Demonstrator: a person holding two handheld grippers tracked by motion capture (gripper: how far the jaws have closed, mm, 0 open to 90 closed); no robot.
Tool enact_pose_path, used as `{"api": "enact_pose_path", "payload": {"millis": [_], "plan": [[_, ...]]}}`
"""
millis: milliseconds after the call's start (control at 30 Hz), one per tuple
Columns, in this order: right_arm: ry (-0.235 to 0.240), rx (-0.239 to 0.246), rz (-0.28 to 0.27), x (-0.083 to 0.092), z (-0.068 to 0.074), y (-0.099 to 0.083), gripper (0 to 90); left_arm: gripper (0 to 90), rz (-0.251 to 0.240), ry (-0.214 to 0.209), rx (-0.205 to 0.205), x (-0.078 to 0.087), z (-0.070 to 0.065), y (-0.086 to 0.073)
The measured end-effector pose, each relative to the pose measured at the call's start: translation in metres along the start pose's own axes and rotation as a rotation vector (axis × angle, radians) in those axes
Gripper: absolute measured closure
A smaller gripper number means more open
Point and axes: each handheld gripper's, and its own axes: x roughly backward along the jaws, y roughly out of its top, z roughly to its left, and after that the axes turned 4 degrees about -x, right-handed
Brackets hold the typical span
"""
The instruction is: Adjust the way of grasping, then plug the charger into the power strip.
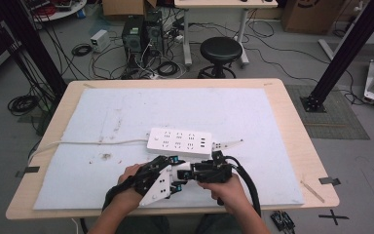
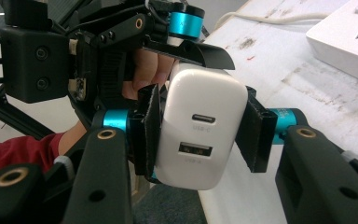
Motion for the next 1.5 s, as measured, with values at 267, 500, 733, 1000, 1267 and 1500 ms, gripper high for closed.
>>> {"api": "enact_pose_path", "payload": {"millis": [267,500,733,1000,1267,1500], "plan": [[0.022,-0.048,0.017,-0.001,-0.003,0.0,60.7,42.3,0.016,0.001,-0.016,-0.002,0.0,0.0],[0.03,-0.071,0.019,0.001,-0.005,0.001,63.1,32.5,0.034,0.029,0.009,-0.001,0.002,0.0],[-0.029,-0.07,-0.034,0.017,-0.005,0.006,63.0,27.8,-0.018,0.056,0.07,0.018,0.008,-0.003],[-0.079,-0.005,-0.124,0.045,0.003,0.018,63.1,24.8,-0.069,0.147,0.296,0.064,0.04,-0.012],[-0.117,0.045,-0.147,0.058,0.01,0.022,63.1,21.2,0.001,0.184,0.457,0.092,0.056,-0.043],[-0.111,0.013,-0.162,0.054,0.005,0.022,63.1,21.2,0.036,0.187,0.452,0.093,0.056,-0.048]]}}
